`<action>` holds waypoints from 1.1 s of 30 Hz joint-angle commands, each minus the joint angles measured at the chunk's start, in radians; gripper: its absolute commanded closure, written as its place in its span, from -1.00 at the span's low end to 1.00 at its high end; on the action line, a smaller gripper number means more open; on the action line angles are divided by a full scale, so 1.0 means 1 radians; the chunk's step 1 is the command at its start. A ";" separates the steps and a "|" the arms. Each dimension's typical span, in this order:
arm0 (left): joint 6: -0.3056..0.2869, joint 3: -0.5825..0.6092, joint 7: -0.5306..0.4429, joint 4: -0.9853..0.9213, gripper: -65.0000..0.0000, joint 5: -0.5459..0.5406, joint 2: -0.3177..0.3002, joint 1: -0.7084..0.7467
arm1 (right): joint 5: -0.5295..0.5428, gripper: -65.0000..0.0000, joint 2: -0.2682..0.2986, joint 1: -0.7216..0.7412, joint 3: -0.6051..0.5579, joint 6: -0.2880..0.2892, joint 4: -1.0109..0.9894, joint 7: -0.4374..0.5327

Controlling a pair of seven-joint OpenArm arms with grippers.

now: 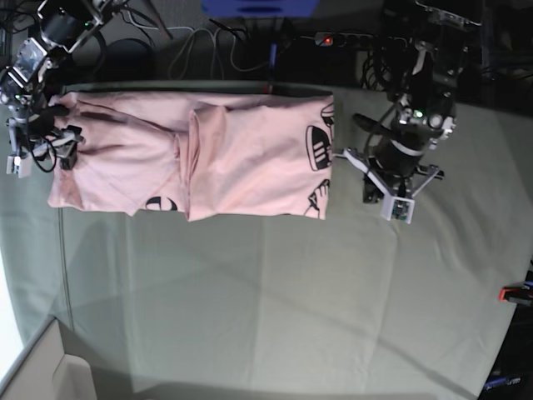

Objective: Layout the t-shirt on the table in an organized manner, then fold the t-shirt properly

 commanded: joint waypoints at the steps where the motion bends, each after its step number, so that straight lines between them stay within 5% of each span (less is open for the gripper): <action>1: 0.000 -0.004 -0.021 0.013 1.00 0.000 -0.005 -0.012 | -0.007 -0.26 0.000 -0.003 -0.020 0.006 0.012 -0.022; 12: 0.000 -0.073 -0.021 0.023 1.00 -0.005 -0.001 -0.012 | -0.005 1.00 -0.005 -0.026 -0.106 0.006 0.026 -0.023; 18: 0.000 -0.159 -0.021 0.024 1.00 -0.006 -0.001 -0.006 | -0.004 1.00 -0.007 -0.026 -0.095 0.006 0.089 -0.023; 33: 0.000 -0.223 -0.021 0.024 1.00 -0.006 -0.004 0.006 | -0.005 1.00 -0.237 -0.124 -0.107 0.006 0.550 -0.025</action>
